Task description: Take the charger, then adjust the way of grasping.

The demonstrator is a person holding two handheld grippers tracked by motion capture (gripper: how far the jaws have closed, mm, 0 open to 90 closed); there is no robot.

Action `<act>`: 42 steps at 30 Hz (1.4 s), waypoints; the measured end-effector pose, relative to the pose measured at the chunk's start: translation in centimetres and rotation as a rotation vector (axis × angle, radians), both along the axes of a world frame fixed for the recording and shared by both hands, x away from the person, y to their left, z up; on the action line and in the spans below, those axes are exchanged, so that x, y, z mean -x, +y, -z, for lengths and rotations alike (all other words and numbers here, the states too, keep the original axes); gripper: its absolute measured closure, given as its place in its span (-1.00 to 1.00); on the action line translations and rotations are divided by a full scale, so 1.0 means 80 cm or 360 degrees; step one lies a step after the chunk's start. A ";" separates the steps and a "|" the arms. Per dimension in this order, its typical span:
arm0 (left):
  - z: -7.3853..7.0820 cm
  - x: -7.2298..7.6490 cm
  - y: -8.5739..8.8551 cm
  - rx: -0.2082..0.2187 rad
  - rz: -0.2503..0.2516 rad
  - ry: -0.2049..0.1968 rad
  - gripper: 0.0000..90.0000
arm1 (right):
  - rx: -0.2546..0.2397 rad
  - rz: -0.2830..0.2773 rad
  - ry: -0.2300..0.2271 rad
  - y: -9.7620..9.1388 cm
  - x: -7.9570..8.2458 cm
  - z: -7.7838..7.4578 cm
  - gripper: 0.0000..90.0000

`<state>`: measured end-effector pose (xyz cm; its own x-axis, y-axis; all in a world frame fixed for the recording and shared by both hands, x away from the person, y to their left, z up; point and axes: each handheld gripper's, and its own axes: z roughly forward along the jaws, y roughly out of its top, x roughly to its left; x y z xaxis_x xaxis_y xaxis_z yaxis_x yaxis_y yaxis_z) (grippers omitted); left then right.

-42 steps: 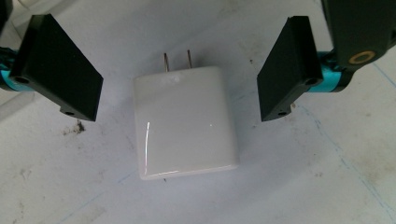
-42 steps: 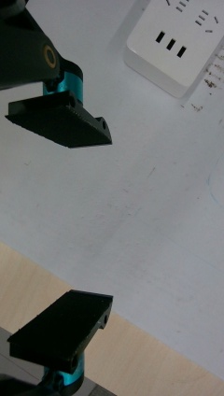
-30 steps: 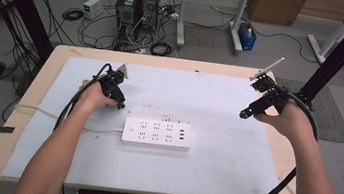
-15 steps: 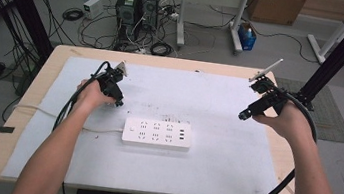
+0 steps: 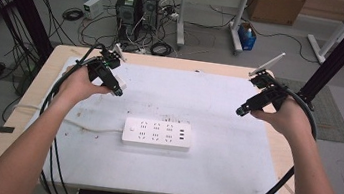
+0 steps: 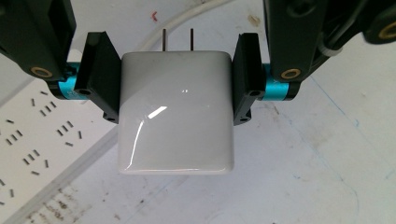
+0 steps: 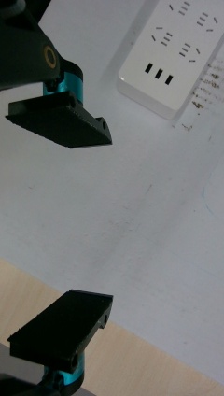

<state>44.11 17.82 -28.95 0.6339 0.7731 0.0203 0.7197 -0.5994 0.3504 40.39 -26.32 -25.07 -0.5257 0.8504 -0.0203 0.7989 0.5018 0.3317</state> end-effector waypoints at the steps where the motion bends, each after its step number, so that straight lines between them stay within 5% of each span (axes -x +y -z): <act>1: 0.000 0.000 0.000 0.0000 0.0000 0.0000 -0.05 | 0.0000 0.0000 0.0000 0.000 0.000 0.000 -0.58; 9: -0.022 0.023 -0.010 0.0104 0.0241 -0.0120 -0.05 | -0.0157 0.0064 0.0066 -0.002 0.002 -0.013 -0.54; 16: -0.025 0.031 -0.039 0.0262 0.0532 -0.0224 -0.05 | -0.0483 0.0086 0.0172 0.006 0.002 -0.015 -0.43; 21: -0.023 0.039 -0.068 0.0379 0.0730 -0.0268 -0.05 | -0.0559 0.0069 0.0196 0.020 0.002 -0.013 -0.39; 25: -0.023 0.045 -0.087 0.0476 0.0862 -0.0307 -0.05 | -0.0689 0.0032 0.0239 0.038 -0.003 -0.010 -0.38; 26: -0.021 0.049 -0.095 0.0508 0.0920 -0.0344 -0.05 | -0.0780 0.0028 0.0261 0.046 -0.006 -0.009 -0.37; 35: -0.012 0.056 -0.131 0.0669 0.1030 -0.0424 -0.05 | -0.1018 -0.0059 0.0361 0.081 -0.009 -0.002 -0.37; 42: -0.012 0.065 -0.158 0.0770 0.1098 -0.0522 -0.05 | -0.1157 -0.0035 0.0455 0.089 -0.010 0.003 -0.36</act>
<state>38.94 5.18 -27.98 0.9795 0.1944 0.0527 0.0748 -0.5945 0.8006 41.17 -19.18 -25.31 -0.4434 0.5879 0.6766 0.8953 0.2540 0.3660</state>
